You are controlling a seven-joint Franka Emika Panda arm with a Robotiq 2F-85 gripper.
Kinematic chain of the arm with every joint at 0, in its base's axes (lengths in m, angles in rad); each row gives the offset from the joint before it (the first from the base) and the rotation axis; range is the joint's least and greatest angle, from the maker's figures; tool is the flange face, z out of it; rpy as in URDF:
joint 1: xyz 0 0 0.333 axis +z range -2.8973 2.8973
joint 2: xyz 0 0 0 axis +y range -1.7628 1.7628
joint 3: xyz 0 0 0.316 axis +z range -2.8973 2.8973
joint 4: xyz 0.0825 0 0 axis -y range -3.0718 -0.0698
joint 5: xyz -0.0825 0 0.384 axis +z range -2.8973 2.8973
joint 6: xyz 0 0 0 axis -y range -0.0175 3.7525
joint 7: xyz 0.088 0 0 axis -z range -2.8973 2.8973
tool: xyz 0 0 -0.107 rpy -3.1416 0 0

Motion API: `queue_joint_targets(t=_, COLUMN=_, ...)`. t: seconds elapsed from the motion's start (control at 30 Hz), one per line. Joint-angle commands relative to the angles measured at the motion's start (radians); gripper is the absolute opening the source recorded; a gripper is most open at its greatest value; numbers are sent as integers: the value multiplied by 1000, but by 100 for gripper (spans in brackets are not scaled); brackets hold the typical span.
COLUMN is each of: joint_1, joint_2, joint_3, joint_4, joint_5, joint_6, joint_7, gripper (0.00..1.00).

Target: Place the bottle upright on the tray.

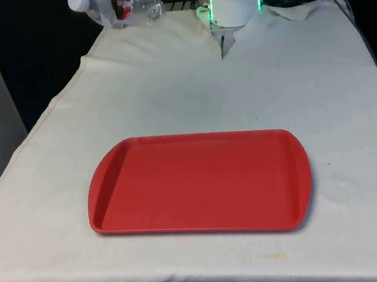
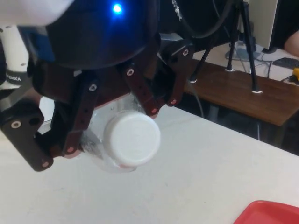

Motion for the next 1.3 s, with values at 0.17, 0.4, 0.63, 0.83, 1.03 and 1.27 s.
queue_joint_targets(t=0.17, joint_1=12, joint_2=-1, joint_3=-5, joint_4=-4, joint_5=-24, joint_6=40, joint_7=-25, gripper=32)
queue_joint_targets(t=0.4, joint_1=15, joint_2=-1, joint_3=0, joint_4=-3, joint_5=-46, joint_6=70, joint_7=-40, gripper=32)
queue_joint_targets(t=0.63, joint_1=19, joint_2=-1, joint_3=7, joint_4=0, joint_5=-74, joint_6=106, joint_7=-49, gripper=32)
queue_joint_targets(t=0.83, joint_1=22, joint_2=-1, joint_3=12, joint_4=1, joint_5=-95, joint_6=132, joint_7=-55, gripper=32)
queue_joint_targets(t=1.03, joint_1=26, joint_2=-1, joint_3=16, joint_4=1, joint_5=-116, joint_6=159, joint_7=-60, gripper=32)
queue_joint_targets(t=1.27, joint_1=30, joint_2=-1, joint_3=23, joint_4=2, joint_5=-140, joint_6=186, joint_7=-62, gripper=32)
